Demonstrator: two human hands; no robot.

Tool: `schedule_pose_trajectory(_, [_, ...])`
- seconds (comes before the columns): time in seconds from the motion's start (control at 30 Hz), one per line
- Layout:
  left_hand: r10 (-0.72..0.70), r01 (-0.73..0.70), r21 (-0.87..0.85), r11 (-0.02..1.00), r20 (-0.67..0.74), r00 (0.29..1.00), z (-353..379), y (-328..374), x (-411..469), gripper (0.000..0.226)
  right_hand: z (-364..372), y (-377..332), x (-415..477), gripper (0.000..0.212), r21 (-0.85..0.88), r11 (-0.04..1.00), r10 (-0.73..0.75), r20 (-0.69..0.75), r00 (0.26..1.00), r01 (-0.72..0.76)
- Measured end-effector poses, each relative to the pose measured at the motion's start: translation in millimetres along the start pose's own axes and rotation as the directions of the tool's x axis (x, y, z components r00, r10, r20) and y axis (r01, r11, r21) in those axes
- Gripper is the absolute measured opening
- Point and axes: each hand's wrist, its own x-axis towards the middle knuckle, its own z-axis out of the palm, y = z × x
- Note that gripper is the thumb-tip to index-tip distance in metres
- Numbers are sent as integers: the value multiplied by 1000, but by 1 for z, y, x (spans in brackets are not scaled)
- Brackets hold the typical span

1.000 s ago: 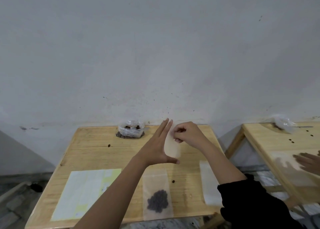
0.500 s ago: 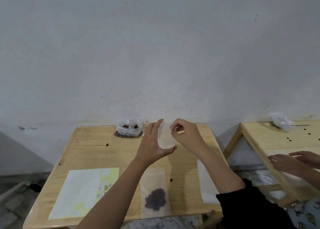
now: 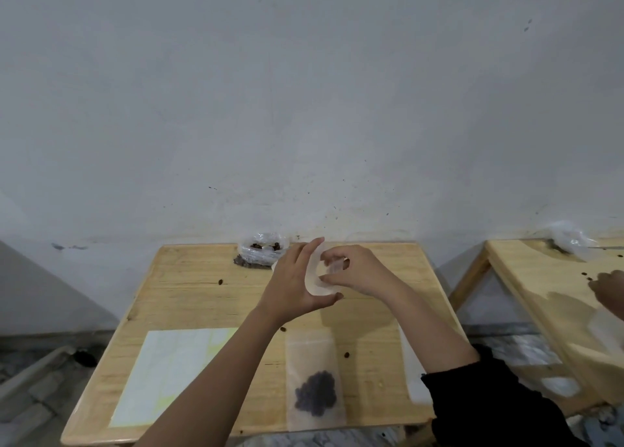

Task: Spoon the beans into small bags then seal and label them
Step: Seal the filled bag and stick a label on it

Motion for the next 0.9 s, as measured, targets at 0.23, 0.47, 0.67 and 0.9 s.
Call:
schedule_pose_trajectory(0.23, [-47, 47, 6, 999, 22, 999, -10, -40, 9, 97, 21, -2, 39, 36, 34, 999, 11, 32, 999, -12])
schedule_pose_trajectory(0.47, [-225, 225, -12, 974, 24, 974, -31, -118, 22, 96, 43, 3, 107, 11, 251, 966, 87, -119, 989, -55])
schedule_pose_trajectory(0.67, [-345, 347, -5, 938, 70, 936, -56, -186, 32, 97, 84, 23, 169, 27, 100, 970, 238, -250, 939, -220])
schedule_pose_trajectory(0.9, [-416, 423, -10, 906, 162, 895, -69, -240, 31, 95, 132, 48, 201, 14, 80, 928, 373, -265, 889, -365])
